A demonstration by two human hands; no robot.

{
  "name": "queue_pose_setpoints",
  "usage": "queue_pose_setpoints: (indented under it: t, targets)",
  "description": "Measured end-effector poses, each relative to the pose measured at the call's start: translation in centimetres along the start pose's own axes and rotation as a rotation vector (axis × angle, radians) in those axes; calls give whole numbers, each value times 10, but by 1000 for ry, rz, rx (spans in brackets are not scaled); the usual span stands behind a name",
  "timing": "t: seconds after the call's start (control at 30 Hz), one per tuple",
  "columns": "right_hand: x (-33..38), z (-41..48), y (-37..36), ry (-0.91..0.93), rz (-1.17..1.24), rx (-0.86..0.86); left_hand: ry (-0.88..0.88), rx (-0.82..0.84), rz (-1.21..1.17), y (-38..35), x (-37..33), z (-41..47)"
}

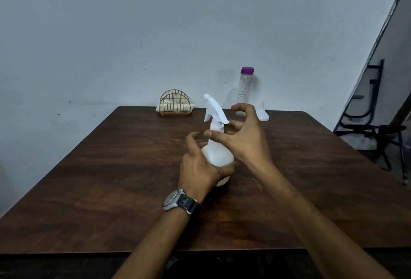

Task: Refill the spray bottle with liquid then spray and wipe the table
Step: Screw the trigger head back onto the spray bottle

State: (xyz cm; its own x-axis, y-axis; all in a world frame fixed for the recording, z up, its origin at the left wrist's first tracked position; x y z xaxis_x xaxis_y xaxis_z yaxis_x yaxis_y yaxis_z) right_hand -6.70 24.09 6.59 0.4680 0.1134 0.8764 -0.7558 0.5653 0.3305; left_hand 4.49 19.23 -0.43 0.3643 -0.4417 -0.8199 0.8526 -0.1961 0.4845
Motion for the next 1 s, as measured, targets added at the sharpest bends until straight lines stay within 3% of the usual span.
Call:
queue_pose_setpoints:
  t: [0.23, 0.37, 0.8, 0.9, 1.0]
  targets:
    - [-2, 7, 6, 2, 2, 194, 25, 19, 3, 4, -5, -2]
    - [-4, 6, 6, -27, 4, 40, 38, 22, 8, 2, -7, -3]
    - [-3, -1, -7, -63, -46, -132, 52, -70, -7, -14, -14, -15]
    - [-9, 2, -2, -64, 12, -12, 30, 68, -120, -4, -4, -11]
    - [-9, 11, 12, -88, 82, 192, 61, 308, -210, 13, 12, -2]
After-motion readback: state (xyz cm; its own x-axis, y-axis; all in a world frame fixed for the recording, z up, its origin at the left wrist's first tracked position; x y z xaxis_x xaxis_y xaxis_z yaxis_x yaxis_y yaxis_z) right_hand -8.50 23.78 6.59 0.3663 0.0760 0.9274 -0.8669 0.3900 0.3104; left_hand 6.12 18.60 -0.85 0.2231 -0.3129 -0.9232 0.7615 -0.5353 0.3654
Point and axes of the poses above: each hand's wrist, its own z-axis towards the middle knuckle, its own y-axis out of the back of the hand, x = y × z, the point moved 1 cm from there along z, towards the middle knuckle, and after that the axes turned 6 degrees about x, right-handed, at the moved point
